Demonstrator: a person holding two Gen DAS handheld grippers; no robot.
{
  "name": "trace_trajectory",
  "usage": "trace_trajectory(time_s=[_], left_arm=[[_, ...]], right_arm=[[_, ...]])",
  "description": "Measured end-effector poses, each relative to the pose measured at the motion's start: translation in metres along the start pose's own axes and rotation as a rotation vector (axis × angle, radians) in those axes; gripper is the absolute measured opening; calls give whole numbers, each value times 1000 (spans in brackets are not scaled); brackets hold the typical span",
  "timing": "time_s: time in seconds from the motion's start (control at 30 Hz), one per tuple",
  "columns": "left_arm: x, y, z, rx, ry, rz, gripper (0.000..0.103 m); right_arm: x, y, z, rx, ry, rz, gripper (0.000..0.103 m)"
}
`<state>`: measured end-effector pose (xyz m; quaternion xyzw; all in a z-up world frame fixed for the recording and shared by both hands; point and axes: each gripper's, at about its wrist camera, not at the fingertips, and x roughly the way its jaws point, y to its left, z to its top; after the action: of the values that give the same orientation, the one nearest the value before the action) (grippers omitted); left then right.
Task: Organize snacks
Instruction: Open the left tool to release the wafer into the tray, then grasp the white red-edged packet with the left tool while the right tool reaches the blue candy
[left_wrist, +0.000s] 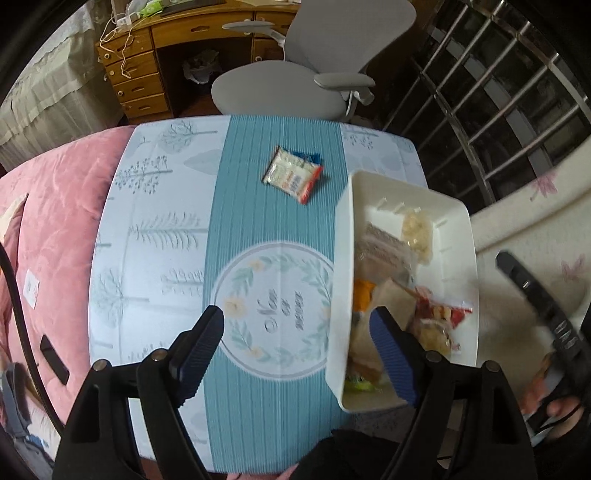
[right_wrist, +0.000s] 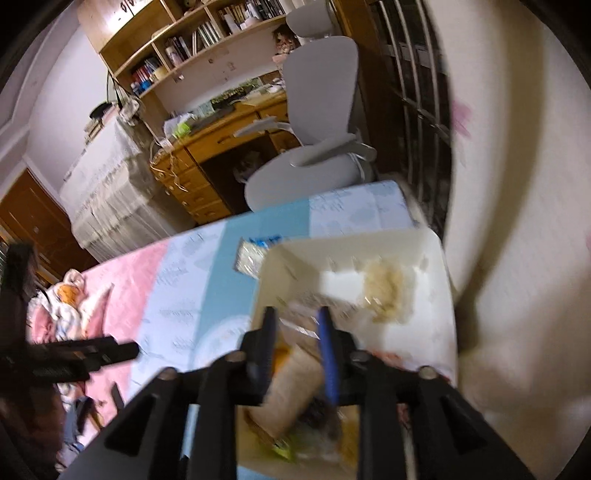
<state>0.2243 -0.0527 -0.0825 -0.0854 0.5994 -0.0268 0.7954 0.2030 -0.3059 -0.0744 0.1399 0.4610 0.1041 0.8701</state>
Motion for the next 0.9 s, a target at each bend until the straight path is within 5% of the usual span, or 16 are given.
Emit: trace_trajectory(time_s=[0.33, 0.57, 0.9], left_arm=[[54, 27, 59, 30, -8, -49, 80], [105, 31, 93, 77, -37, -115, 81], [178, 28, 108, 281, -130, -97, 80]], right_arm=[[54, 38, 106, 45, 137, 67, 57], [134, 55, 172, 88, 342, 20, 59], [263, 56, 190, 147, 590, -129, 65]])
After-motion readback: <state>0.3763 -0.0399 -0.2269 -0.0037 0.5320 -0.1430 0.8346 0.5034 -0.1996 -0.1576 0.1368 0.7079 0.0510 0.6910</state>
